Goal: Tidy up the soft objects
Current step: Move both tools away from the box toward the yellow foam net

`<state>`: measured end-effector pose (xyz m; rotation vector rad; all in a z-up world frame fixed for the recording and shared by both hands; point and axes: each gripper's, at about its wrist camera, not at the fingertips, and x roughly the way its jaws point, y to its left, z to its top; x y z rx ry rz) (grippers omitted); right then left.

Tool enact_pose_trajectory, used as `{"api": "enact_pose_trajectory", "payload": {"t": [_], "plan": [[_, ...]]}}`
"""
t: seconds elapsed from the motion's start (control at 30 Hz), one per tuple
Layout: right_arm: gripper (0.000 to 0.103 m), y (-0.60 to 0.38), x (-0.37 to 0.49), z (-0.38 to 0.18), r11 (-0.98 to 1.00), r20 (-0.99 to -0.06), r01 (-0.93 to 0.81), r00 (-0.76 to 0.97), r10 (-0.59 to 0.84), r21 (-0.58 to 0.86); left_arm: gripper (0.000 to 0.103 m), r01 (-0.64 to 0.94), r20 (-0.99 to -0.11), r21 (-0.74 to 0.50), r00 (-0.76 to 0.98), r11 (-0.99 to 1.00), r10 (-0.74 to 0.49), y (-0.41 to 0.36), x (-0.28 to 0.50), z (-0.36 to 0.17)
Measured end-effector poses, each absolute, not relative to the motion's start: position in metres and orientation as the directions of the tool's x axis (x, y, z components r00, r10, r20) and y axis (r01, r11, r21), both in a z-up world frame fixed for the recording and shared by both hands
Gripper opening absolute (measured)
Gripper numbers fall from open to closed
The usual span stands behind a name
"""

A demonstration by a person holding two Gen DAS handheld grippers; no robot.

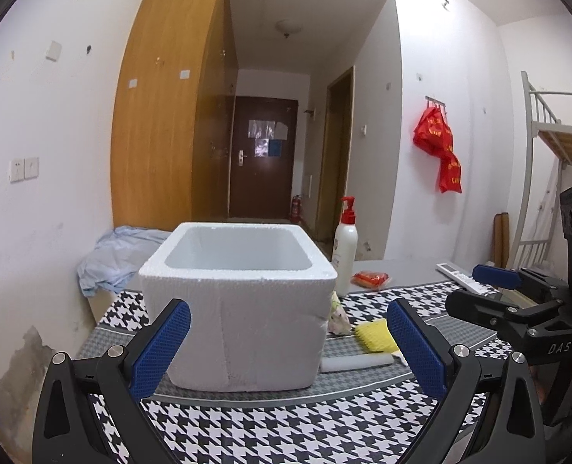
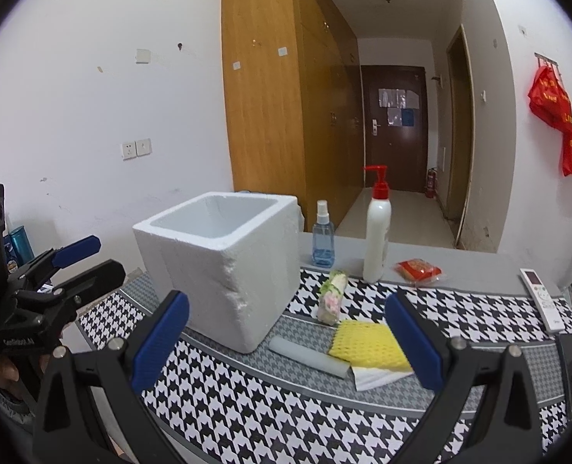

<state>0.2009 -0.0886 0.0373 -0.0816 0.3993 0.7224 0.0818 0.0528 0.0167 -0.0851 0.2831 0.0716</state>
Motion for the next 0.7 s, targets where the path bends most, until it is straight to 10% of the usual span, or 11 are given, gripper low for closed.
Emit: {"api": "enact_pose_trajectory", "payload": {"t": [0.7], "plan": [[0.102,-0.127,0.215,0.03,0.819,-0.401,-0.569,0.737,0.545,0.068,0.102,0.052,-0.318,-0.057,0.946,0.997,-0.068,0.016,0.108,0.011]]}}
